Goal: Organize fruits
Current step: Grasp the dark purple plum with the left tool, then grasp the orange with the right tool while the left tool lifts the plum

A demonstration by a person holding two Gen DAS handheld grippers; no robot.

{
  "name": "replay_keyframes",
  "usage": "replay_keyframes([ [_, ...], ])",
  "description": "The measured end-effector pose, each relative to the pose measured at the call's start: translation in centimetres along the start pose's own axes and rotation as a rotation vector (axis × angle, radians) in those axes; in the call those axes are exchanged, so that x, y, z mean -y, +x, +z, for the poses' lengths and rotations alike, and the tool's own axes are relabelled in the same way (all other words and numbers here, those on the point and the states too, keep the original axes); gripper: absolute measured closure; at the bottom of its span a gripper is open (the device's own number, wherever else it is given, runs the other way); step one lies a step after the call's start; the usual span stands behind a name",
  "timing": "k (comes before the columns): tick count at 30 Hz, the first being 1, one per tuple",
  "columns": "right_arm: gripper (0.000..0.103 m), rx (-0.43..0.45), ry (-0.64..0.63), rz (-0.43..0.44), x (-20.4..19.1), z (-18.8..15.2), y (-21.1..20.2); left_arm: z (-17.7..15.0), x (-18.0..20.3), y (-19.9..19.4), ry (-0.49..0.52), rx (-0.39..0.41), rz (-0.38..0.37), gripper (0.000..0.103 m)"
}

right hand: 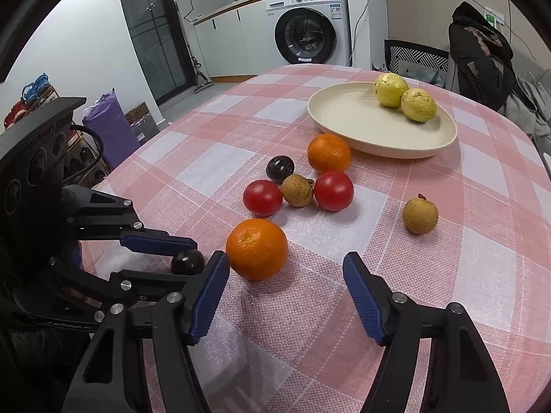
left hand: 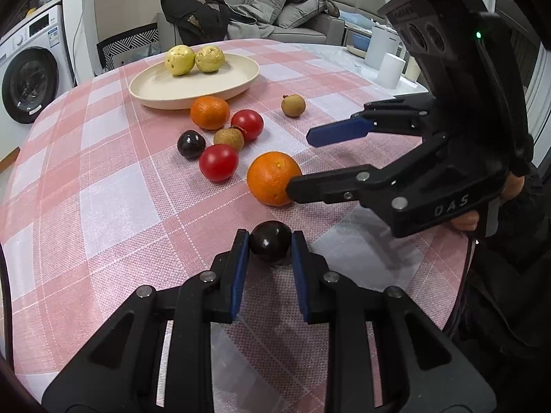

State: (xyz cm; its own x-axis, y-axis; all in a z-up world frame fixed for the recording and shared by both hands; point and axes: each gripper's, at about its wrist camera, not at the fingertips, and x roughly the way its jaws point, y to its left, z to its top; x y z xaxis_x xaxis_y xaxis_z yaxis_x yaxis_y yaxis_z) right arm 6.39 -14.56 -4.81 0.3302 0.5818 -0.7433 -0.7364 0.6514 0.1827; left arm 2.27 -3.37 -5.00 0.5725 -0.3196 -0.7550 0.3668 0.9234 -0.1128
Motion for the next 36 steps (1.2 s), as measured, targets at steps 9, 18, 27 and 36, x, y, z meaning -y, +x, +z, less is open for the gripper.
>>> replay_keyframes([
  [9,0.036,-0.013,0.0,0.028,-0.3,0.4,0.8,0.3,-1.4,-1.1,-0.045,0.045,0.027,0.081],
  [18,0.051,-0.033,-0.021,0.035,-1.1,0.7,1.9,0.7,-2.7,-1.9,-0.086,0.096,0.069,0.081],
  [27,0.062,-0.006,-0.039,0.028,-1.3,0.7,1.3,1.6,-3.7,-2.0,-0.113,0.126,0.089,0.081],
  [36,0.062,0.105,0.023,-0.044,1.4,1.7,-1.5,3.9,-4.6,-2.9,-0.119,0.189,0.118,0.081],
])
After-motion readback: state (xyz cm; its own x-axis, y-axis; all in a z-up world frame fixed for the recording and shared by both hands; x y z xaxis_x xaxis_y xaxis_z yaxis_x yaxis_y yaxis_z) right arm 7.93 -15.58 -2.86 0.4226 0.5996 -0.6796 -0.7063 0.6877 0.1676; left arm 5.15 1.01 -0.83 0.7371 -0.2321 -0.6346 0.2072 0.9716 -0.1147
